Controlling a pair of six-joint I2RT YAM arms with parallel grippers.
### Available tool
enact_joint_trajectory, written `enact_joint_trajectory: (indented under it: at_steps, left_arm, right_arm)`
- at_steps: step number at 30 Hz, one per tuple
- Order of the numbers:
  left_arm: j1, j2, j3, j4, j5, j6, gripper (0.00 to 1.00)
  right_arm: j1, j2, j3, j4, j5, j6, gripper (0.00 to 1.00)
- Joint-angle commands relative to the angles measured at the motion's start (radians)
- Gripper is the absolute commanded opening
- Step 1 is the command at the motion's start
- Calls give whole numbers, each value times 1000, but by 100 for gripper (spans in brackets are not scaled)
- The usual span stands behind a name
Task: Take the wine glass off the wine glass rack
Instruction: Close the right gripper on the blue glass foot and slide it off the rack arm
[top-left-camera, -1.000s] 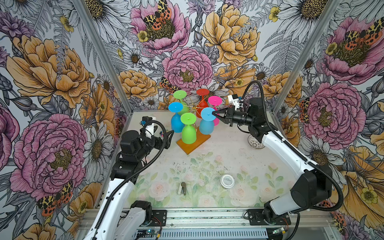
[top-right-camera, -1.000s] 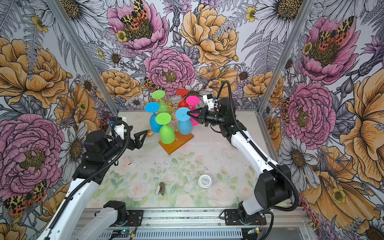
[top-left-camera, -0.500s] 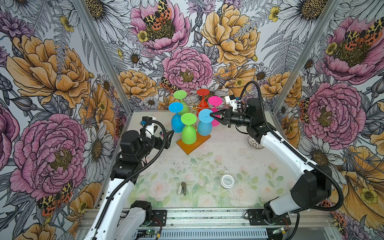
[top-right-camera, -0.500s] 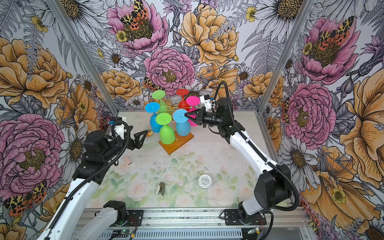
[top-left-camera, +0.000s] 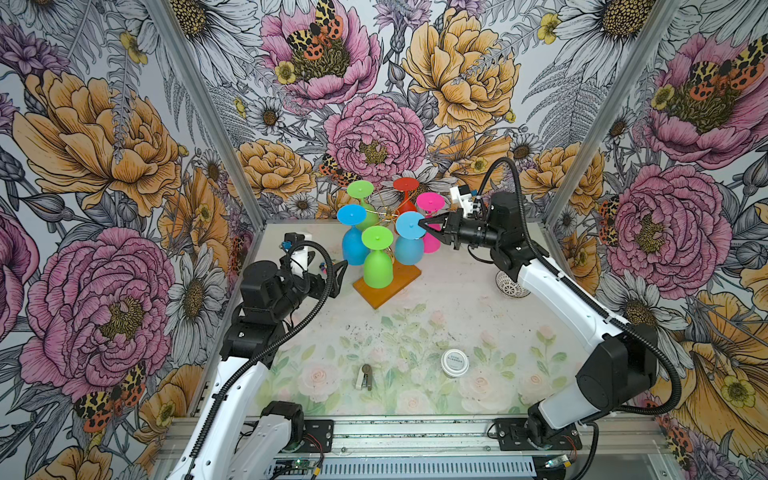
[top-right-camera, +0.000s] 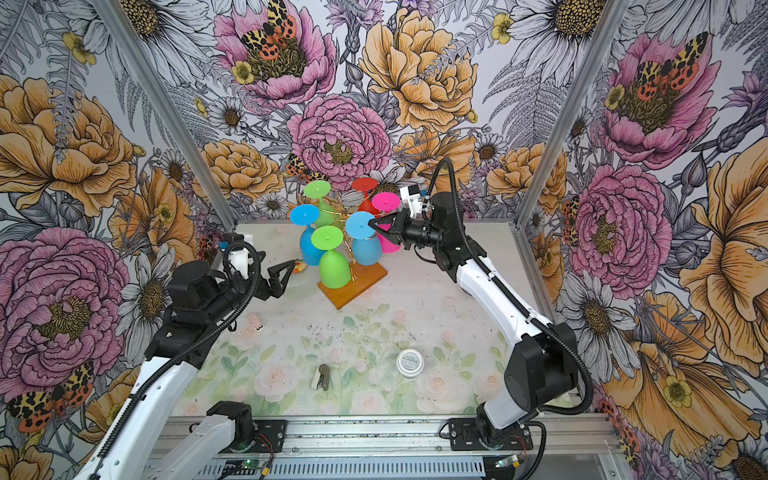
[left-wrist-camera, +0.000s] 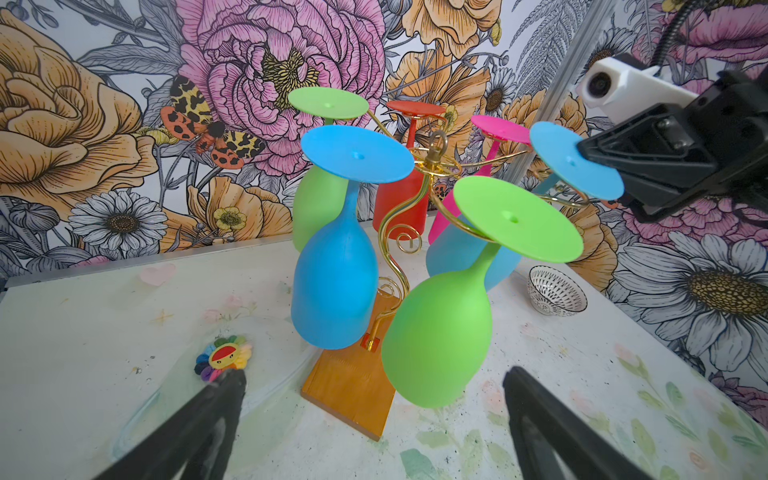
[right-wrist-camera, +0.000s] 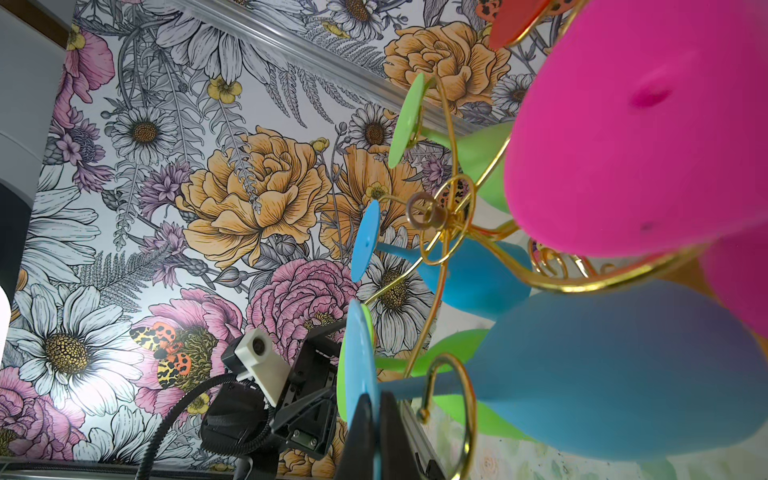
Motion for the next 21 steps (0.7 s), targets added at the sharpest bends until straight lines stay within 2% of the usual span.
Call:
enact_joint_trajectory:
  at_steps: [1, 21]
  left_arm:
    - [-7, -20, -9, 7, -16, 16, 99]
    - [-7, -21, -7, 0, -14, 21, 99]
  right_arm:
    - [-3, 18, 40, 49, 31, 12, 0]
    - [-55, -20, -29, 145, 85, 85, 0]
